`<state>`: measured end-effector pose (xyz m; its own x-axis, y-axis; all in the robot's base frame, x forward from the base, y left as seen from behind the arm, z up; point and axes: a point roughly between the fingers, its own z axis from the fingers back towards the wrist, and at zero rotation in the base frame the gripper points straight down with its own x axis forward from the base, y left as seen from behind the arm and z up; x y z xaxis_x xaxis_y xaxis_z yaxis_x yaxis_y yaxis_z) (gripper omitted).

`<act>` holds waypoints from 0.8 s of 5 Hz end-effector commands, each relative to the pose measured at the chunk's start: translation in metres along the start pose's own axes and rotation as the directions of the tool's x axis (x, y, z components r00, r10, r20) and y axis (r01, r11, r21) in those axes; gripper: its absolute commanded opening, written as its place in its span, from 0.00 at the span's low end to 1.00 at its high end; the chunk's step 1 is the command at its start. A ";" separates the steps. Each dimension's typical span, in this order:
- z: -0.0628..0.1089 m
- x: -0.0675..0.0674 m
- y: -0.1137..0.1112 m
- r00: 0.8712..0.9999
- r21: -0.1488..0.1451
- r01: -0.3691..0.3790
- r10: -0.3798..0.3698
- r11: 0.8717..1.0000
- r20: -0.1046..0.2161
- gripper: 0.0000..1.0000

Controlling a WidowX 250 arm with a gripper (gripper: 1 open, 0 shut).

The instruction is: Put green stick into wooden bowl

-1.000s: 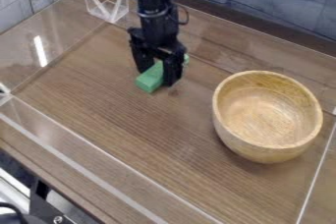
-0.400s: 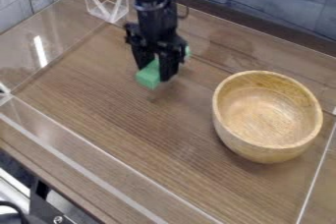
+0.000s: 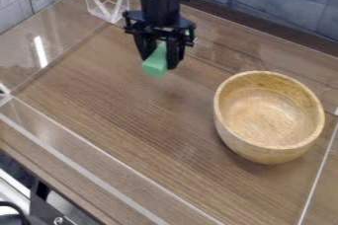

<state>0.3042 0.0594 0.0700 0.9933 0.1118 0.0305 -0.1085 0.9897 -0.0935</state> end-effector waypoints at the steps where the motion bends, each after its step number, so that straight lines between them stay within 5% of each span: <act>1: 0.031 0.006 -0.027 0.995 0.001 0.050 -0.050 0.999 0.089 0.00; 2: 0.029 0.002 -0.060 0.990 -0.013 0.116 -0.115 0.993 0.085 0.00; 4: -0.005 0.003 -0.124 0.990 -0.027 0.109 -0.107 0.994 0.087 0.00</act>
<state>0.3157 -0.0661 0.0673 0.9956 0.0007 0.0939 0.0101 0.9934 -0.1143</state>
